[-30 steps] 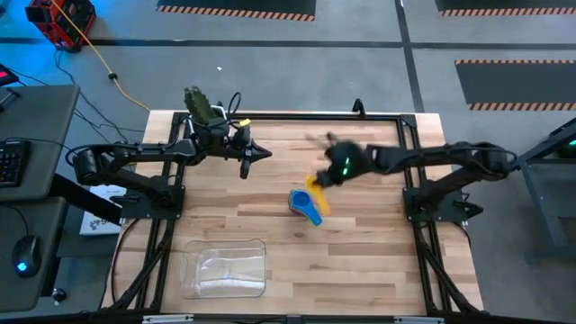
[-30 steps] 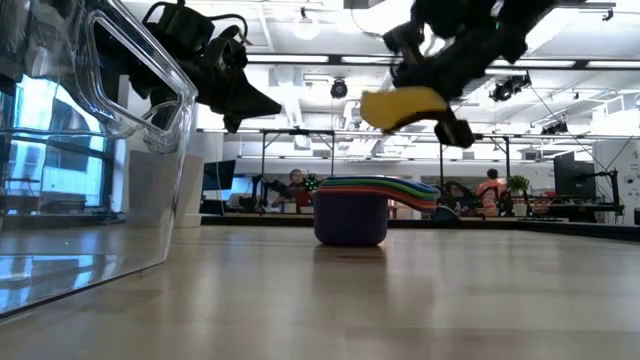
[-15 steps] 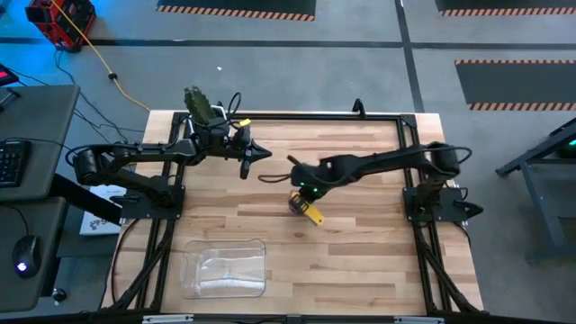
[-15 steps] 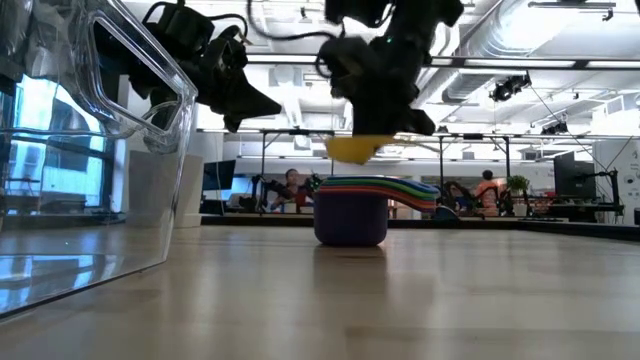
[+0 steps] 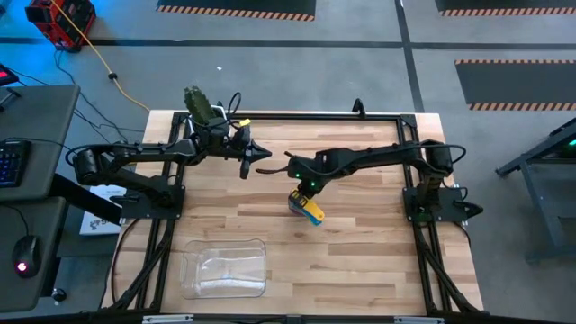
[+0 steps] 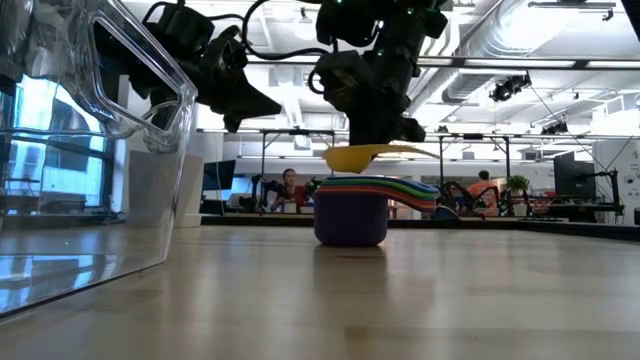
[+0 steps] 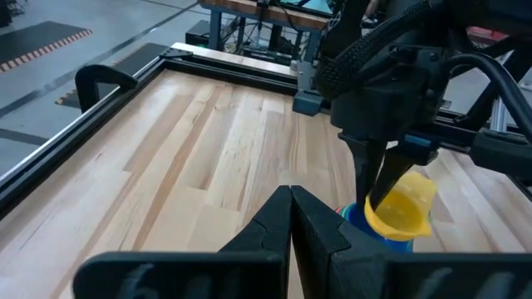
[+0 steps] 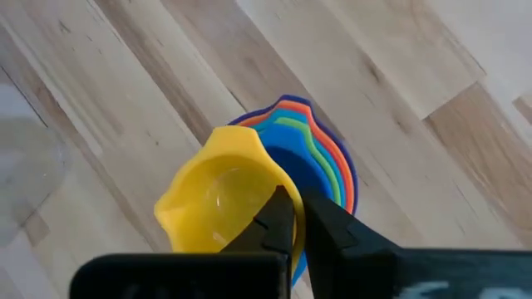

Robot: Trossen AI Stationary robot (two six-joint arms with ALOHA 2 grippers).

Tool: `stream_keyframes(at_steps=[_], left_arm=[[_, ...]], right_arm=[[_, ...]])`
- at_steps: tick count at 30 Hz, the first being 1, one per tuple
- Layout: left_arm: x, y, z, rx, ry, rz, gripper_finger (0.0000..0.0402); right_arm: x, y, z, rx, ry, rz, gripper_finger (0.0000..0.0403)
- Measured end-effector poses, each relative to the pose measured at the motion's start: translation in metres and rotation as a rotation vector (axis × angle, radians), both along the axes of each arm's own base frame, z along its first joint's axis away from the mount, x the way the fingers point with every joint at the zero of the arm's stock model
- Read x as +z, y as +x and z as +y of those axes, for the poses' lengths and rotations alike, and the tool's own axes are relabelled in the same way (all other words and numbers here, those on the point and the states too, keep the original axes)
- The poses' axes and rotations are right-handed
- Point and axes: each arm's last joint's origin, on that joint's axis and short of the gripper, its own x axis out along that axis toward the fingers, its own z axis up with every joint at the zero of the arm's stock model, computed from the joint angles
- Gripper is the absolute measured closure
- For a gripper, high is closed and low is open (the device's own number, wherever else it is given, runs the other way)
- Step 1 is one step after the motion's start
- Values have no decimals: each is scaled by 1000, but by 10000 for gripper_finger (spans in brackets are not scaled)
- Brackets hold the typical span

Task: Nest measuring cups in basket
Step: Stack the yellow measuring cup on top of the green measuring cup

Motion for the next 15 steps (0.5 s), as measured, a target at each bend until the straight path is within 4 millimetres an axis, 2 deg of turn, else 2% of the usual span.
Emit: stream_keyframes(at_steps=[4,11,15], left_arm=[[0,0,0,0,0,0,401],[0,0,0,0,0,0,401],[0,0,0,0,1,0,401]], right_arm=[[0,-1,0,-3,7,7,368],[1,0,-3,-20,39,-3,254],[13,-9,-13,-23,53,-6,214]])
